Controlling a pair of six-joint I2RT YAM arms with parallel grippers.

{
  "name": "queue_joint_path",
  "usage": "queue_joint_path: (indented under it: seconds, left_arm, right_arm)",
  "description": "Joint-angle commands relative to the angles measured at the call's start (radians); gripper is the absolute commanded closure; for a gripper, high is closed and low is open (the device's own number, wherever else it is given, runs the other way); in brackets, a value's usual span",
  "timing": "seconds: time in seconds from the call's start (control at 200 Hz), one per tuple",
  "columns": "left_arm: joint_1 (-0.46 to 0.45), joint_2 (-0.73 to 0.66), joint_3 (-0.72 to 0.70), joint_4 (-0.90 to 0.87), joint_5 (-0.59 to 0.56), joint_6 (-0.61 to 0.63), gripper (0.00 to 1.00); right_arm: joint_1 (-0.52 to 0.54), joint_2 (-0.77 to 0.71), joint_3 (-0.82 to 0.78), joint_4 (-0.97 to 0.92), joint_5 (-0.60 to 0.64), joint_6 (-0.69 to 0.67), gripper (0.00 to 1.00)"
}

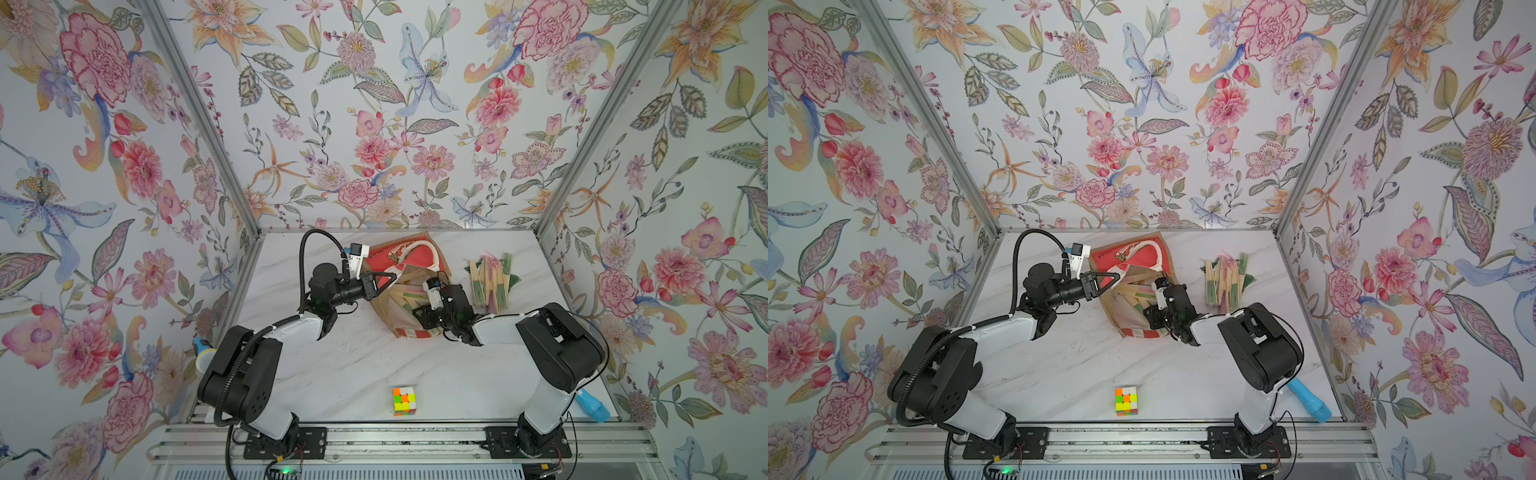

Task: Take out the folding fans from the tote bags
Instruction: Pick up the folding fan from the canvas bag.

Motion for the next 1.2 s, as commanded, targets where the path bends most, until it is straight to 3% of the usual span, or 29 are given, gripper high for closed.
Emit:
queue_joint_path:
  seconds: [0.0, 0.465, 0.736, 1.196]
  left_arm:
    - [0.000, -0.011, -0.009, 0.016, 0.004, -0.007, 1.00]
    - [-0.001, -0.011, -0.010, 0.054, 0.010, -0.031, 1.00]
    - [-0.001, 0.030, -0.010, 0.105, 0.024, -0.063, 1.00]
    - [-0.001, 0.036, -0.006, 0.113, 0.026, -0.070, 1.00]
  right_arm:
    - [-0.011, -0.062, 0.021, -0.132, -0.049, 0.012, 0.79]
    - [-0.008, -0.277, 0.029, -0.478, -0.069, -0.004, 0.80]
    - [-0.019, -0.319, 0.112, -0.698, -0.060, -0.026, 0.80]
    - [-0.041, -0.538, 0.132, -0.792, -0.146, -0.024, 0.81]
